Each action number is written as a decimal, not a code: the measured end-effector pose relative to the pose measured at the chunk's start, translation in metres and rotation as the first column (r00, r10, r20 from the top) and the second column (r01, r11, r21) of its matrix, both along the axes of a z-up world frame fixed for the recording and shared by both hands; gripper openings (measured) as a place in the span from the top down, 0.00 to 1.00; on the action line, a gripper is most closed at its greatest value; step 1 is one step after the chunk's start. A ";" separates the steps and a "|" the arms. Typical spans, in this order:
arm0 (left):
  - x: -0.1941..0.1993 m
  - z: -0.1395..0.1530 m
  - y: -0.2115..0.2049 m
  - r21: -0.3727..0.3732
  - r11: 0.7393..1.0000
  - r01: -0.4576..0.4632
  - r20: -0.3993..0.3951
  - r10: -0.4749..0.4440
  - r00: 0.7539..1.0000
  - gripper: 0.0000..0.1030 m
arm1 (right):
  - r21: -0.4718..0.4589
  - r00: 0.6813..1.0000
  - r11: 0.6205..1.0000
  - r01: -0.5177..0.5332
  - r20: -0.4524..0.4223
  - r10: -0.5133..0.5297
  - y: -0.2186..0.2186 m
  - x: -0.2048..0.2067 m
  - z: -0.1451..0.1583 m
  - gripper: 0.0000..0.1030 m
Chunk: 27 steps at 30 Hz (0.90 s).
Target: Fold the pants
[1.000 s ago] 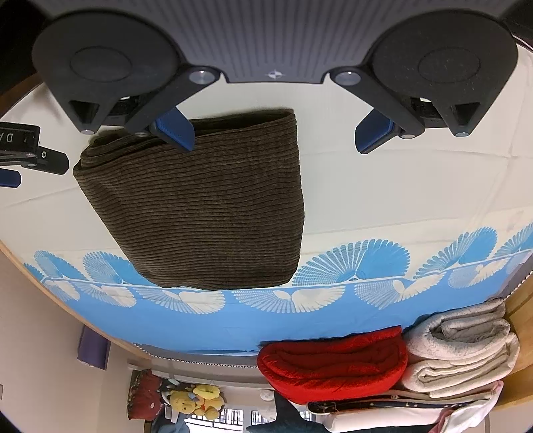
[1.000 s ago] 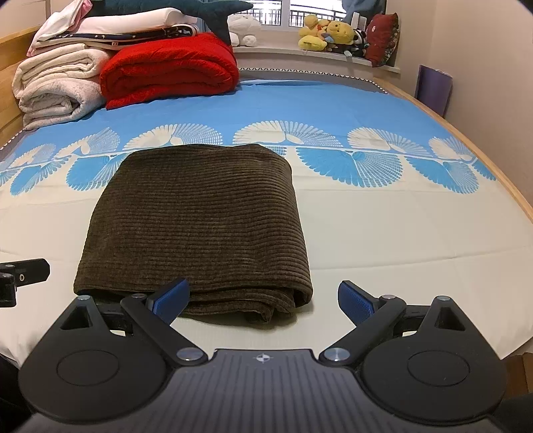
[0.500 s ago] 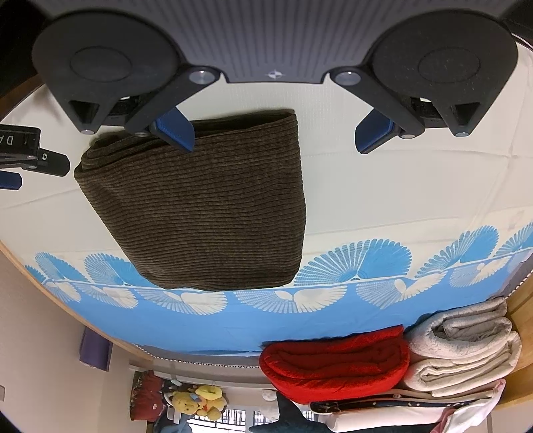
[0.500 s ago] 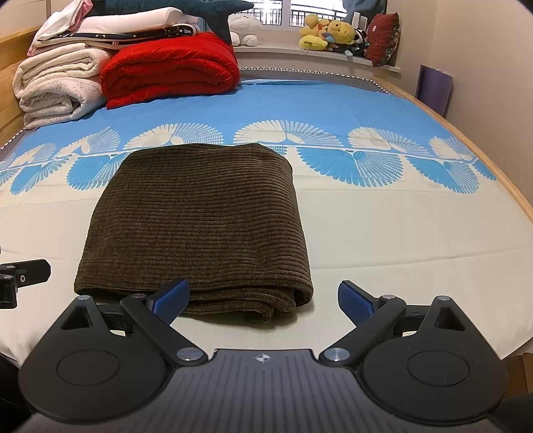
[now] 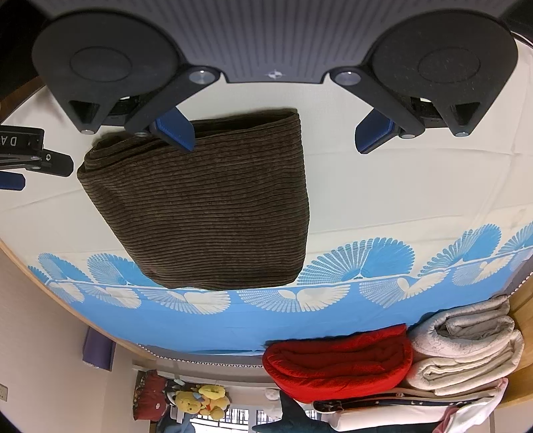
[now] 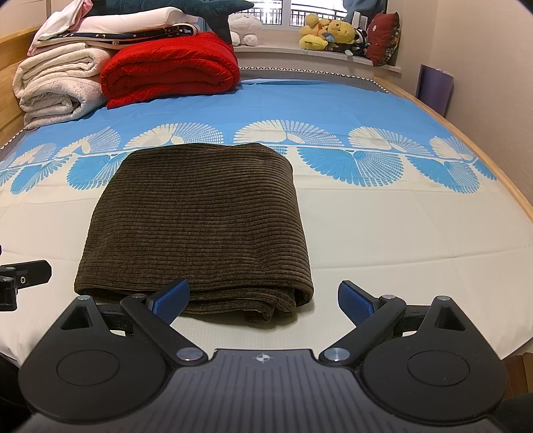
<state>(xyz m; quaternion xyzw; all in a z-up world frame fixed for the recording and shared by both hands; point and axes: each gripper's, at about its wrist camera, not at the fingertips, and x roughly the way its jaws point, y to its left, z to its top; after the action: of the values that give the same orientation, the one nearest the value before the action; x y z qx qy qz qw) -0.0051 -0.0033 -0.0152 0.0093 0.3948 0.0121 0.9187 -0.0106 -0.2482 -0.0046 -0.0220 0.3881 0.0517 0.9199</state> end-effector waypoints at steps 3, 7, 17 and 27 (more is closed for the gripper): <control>0.000 0.000 0.001 0.001 1.000 0.003 0.001 -0.003 1.000 0.00 | -0.001 1.000 1.000 0.000 0.001 0.000 0.000 0.000 0.000 0.07; 0.001 0.000 0.002 -0.001 1.000 0.005 0.000 -0.005 1.000 0.00 | 0.000 1.000 1.000 0.001 0.000 -0.001 0.000 0.000 0.000 0.07; 0.000 0.000 0.002 0.000 1.000 0.012 -0.002 -0.012 1.000 0.00 | 0.001 1.000 1.000 0.001 -0.001 -0.001 0.000 0.000 0.000 0.07; 0.000 -0.001 0.001 0.004 1.000 0.017 -0.003 -0.017 1.000 0.00 | 0.001 1.000 1.000 -0.001 -0.002 0.001 0.001 0.000 -0.001 0.07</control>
<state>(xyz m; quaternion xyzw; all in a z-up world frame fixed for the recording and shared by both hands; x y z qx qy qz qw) -0.0054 -0.0025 -0.0157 0.0146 0.3958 0.0049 0.9182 -0.0111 -0.2474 -0.0055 -0.0217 0.3890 0.0526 0.9195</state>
